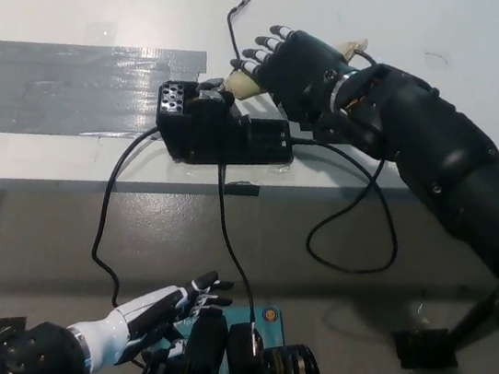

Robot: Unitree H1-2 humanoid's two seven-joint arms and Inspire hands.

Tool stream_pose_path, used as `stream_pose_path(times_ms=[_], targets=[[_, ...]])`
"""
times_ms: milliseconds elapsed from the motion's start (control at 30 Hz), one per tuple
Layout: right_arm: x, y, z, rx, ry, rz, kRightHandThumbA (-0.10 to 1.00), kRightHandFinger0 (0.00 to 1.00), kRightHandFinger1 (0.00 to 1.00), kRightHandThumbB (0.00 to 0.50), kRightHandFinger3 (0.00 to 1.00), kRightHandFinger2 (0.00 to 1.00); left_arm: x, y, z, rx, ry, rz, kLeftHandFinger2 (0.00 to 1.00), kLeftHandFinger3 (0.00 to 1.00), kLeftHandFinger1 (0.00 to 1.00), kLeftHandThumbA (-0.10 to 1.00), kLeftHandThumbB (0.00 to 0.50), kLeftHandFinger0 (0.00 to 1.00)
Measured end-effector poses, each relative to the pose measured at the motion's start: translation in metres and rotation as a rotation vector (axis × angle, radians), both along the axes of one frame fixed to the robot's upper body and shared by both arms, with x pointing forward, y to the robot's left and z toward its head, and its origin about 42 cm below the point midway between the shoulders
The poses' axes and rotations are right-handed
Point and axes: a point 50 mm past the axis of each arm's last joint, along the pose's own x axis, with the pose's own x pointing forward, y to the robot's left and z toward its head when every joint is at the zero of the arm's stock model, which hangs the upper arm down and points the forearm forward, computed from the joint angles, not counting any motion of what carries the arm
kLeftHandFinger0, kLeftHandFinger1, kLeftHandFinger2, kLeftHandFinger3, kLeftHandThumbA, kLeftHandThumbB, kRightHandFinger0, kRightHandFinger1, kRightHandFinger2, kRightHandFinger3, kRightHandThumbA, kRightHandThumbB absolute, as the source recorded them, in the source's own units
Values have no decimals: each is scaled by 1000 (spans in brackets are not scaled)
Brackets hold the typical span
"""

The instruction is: The robot uses its right hand to grab and lift the soldering gun kept on the middle of the table and puts it in its base

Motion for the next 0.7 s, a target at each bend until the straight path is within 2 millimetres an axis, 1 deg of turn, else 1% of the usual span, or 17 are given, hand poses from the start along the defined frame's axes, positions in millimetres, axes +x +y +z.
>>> stream_pose_path(times_ms=[67, 100, 133, 200, 300, 367, 400, 433, 500, 533, 600, 700], targets=[[-1, 3, 2, -5, 11, -20, 683, 1000, 1000, 500, 1000, 1000, 0, 0, 0, 0, 1, 0, 981, 1000, 1000, 1000, 337, 1000], [-2, 5, 3, -8, 16, -28, 708, 1000, 1000, 500, 1000, 1000, 0, 0, 0, 0, 1, 0, 983, 1000, 1000, 1000, 343, 1000], [-3, 6, 4, -10, 22, -36, 713, 1000, 1000, 500, 1000, 1000, 0, 0, -1, 0, 2, 1, 996, 1000, 1000, 1000, 324, 1000], [-5, 9, 6, -16, 35, -52, 720, 1000, 1000, 500, 1000, 1000, -1, 1, -1, 0, 4, 1, 1000, 1000, 1000, 1000, 318, 1000], [-7, 13, 9, -23, 55, -79, 747, 1000, 1000, 500, 1000, 1000, -4, 1, -4, 0, 12, 5, 1000, 1000, 1000, 1000, 289, 1000], [-10, 16, 13, -24, 67, -91, 754, 1000, 1000, 500, 1000, 1000, -5, 2, -6, 0, 17, 8, 1000, 1000, 1000, 1000, 288, 1000], [-11, 17, 14, -28, 76, -100, 787, 1000, 1000, 500, 1000, 1000, -6, 3, -7, -1, 20, 10, 1000, 1000, 1000, 1000, 302, 1000], [-12, 18, 15, -29, 87, -109, 809, 1000, 1000, 500, 1000, 1000, -7, 3, -8, -1, 24, 11, 997, 1000, 1000, 1000, 305, 1000], [-14, 20, 18, -32, 106, -121, 844, 1000, 1000, 500, 1000, 1000, -9, 4, -10, -1, 29, 15, 993, 1000, 1000, 1000, 297, 1000], [-16, 21, 20, -34, 118, -130, 849, 1000, 1000, 500, 1000, 1000, -10, 5, -10, -1, 32, 16, 991, 1000, 1000, 1000, 293, 1000], [-19, 23, 23, -37, 136, -142, 848, 1000, 1000, 500, 1000, 1000, -11, 6, -11, -1, 35, 19, 989, 1000, 1000, 1000, 303, 1000], [-24, 26, 30, -36, 166, -154, 805, 1000, 1000, 500, 1000, 1000, -12, 7, -13, -2, 41, 24, 968, 1000, 1000, 1000, 310, 1000]])
